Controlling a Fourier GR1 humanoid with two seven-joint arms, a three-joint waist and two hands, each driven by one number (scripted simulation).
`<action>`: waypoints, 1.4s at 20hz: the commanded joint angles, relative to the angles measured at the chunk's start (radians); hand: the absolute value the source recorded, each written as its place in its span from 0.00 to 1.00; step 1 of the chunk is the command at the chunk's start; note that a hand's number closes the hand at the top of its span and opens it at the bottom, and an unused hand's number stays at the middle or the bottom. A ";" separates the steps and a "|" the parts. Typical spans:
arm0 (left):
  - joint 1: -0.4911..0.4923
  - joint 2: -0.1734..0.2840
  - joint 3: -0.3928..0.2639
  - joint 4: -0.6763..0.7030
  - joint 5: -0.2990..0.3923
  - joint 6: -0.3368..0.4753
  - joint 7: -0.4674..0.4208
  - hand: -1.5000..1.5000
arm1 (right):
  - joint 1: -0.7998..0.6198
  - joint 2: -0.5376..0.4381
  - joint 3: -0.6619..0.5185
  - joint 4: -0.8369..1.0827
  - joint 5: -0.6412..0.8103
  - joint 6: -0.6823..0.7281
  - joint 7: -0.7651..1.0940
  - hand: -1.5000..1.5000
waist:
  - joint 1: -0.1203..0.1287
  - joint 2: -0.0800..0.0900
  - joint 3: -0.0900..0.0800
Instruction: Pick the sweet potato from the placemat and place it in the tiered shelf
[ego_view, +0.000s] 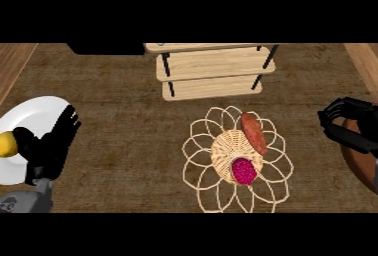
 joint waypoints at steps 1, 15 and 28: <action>0.003 -0.078 -0.086 0.024 0.016 -0.022 0.102 0.50 | -0.074 -0.048 -0.082 0.269 -0.034 0.058 -0.077 0.00 | 0.018 -0.004 0.007; 0.023 -0.089 -0.051 0.028 -0.017 -0.024 0.144 0.50 | -0.278 -0.185 0.052 0.365 0.011 0.515 -0.144 0.00 | -0.008 -0.027 0.001; 0.019 -0.091 -0.001 0.030 -0.020 -0.084 0.147 0.50 | -0.368 -0.012 0.190 0.080 0.154 0.302 0.433 0.00 | -0.005 -0.026 0.001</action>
